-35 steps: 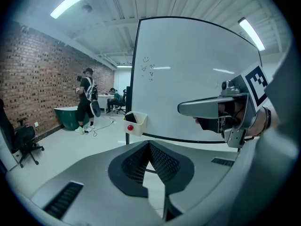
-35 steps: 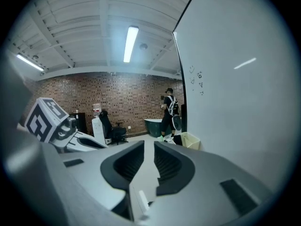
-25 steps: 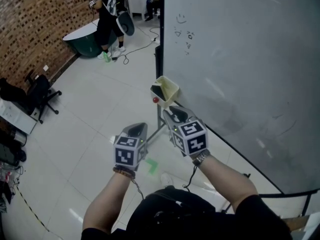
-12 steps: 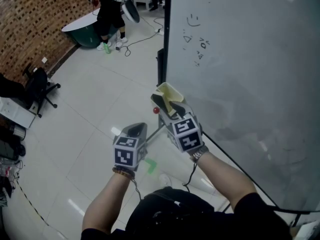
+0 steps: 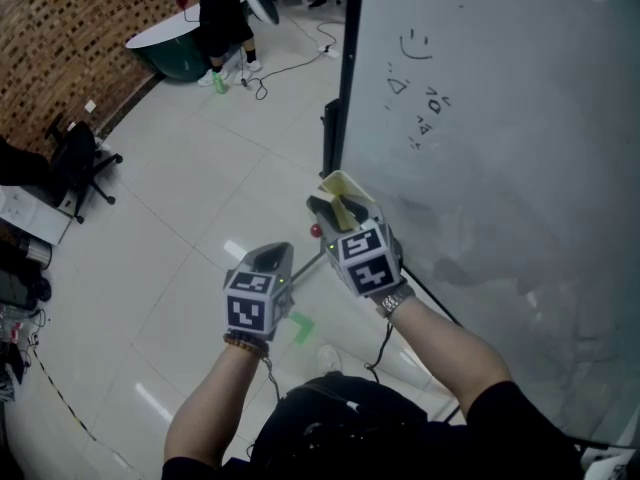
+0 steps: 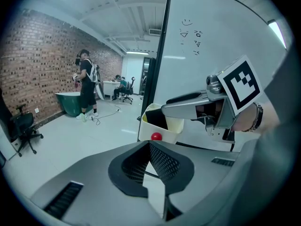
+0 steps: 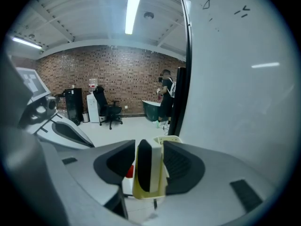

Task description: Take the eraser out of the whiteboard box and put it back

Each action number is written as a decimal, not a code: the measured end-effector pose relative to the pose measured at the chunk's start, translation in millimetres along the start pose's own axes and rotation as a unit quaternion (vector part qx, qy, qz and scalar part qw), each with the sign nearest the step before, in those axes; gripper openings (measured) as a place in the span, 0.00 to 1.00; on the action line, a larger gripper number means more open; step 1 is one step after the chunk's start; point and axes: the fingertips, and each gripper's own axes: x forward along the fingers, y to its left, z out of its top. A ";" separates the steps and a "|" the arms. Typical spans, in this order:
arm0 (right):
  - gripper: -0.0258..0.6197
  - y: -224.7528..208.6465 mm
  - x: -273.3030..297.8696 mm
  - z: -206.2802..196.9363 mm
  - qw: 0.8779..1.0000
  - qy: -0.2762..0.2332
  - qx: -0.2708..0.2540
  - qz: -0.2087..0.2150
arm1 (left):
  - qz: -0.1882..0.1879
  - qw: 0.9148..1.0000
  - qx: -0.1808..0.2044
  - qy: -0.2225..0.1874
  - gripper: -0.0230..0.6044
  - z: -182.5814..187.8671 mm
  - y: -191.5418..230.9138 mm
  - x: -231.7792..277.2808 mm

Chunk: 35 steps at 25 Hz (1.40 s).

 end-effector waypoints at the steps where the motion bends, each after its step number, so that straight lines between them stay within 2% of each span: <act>1: 0.37 -0.5 2.9 -0.3 1.000 0.003 -0.002 0.000 | 0.001 1.000 -0.001 0.001 0.04 -0.1 1.5 1.4; 14: 0.37 -2.4 21.5 -6.8 0.999 0.038 -0.024 0.001 | 0.006 1.000 -0.009 0.005 0.04 -0.3 12.3 10.3; 18: 0.33 -1.9 20.2 -7.3 0.999 0.041 -0.028 -0.002 | 0.006 1.000 -0.008 0.005 0.04 -0.8 11.4 7.9; 35: 0.29 -2.4 -13.7 9.2 0.999 -0.007 -0.018 -0.027 | 0.014 1.000 -0.002 -0.013 0.04 0.5 6.7 -18.5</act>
